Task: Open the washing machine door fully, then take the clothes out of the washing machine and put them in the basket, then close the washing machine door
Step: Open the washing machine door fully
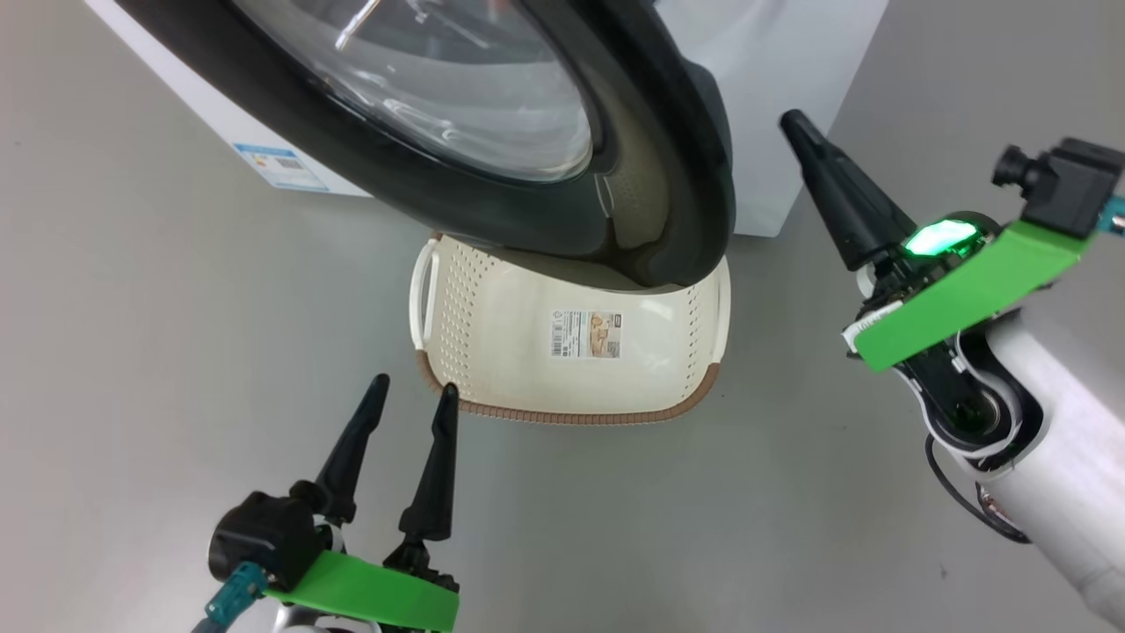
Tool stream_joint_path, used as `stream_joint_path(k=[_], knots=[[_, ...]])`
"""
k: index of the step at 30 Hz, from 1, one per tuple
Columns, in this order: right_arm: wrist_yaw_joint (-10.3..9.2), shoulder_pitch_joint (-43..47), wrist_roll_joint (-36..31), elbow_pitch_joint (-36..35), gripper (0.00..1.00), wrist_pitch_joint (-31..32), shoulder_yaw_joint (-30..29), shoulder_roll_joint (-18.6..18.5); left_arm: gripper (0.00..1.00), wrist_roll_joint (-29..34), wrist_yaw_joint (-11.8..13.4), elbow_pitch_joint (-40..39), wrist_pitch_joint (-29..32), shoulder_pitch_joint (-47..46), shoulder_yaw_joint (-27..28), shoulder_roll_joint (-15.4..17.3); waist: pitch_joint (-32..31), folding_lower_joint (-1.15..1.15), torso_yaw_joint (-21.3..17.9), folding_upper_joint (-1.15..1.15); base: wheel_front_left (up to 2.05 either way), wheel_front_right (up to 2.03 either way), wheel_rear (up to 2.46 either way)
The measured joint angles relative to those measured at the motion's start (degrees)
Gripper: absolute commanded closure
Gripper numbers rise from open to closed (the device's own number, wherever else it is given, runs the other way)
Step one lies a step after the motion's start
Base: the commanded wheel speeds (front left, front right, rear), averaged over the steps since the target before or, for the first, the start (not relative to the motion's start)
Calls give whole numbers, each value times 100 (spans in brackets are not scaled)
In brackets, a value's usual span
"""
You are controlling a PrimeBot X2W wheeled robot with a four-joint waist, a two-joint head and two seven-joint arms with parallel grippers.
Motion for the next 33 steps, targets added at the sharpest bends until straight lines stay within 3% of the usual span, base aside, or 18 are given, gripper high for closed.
stream_joint_path(k=[9, 21, 33], knots=[[0, -497, 1306, -154, 100, 600, 567, -301, 0, -110, 29, 2, 0, -89, -149, 0, 173, 0, 108, 0, 0, 0, 0], [-9, -627, 1907, -182, 100, 1236, 606, -375, 0, -187, 51, 22, 0, -164, -223, -1, 151, 0, 216, 0, 0, 0, 0], [-9, -338, 2058, -309, 100, 2018, 679, -255, 0, -214, 91, 31, 0, -108, -230, 0, -162, 0, 355, 0, 0, 0, 0]])
